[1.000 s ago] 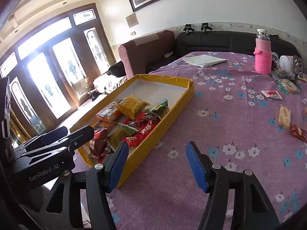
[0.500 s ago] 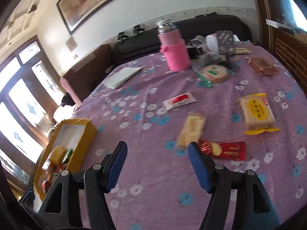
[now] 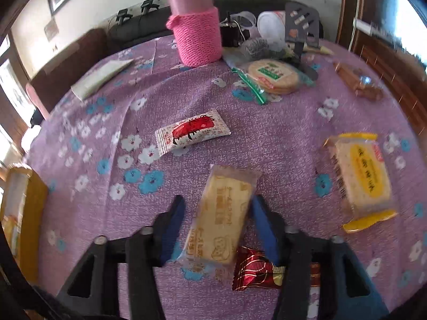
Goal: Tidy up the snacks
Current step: 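Grasp cream wafer bar with right gripper and set it down before left gripper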
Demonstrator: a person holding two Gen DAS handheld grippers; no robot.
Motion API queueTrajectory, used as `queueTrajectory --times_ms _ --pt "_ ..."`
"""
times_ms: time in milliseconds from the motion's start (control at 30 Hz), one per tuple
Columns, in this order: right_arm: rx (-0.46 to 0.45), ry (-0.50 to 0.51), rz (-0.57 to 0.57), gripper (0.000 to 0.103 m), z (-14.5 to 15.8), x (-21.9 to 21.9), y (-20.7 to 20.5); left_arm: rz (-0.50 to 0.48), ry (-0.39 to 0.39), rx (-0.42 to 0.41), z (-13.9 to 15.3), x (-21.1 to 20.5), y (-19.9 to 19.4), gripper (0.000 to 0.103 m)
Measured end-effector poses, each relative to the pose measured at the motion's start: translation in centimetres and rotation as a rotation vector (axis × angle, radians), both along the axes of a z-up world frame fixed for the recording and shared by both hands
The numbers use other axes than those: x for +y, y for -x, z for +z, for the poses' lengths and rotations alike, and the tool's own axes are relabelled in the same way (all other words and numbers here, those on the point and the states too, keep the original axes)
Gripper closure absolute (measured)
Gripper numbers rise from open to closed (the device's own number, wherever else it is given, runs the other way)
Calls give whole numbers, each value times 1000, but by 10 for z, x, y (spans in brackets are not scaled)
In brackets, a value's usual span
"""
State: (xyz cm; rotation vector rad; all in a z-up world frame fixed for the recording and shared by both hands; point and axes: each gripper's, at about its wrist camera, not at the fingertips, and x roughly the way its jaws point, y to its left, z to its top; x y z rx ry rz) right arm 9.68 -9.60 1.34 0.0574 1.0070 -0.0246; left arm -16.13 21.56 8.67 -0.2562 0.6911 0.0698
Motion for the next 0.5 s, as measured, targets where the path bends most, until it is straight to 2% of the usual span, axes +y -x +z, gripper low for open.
queueTrajectory --times_ms 133,300,500 --pt "-5 -7 21 68 2 9 17 15 24 4 -1 4 1 24" --pt "4 -27 109 68 4 34 52 1 29 7 -1 0 1 24" --pt "75 -172 237 67 5 72 91 -11 42 4 2 -4 4 24"
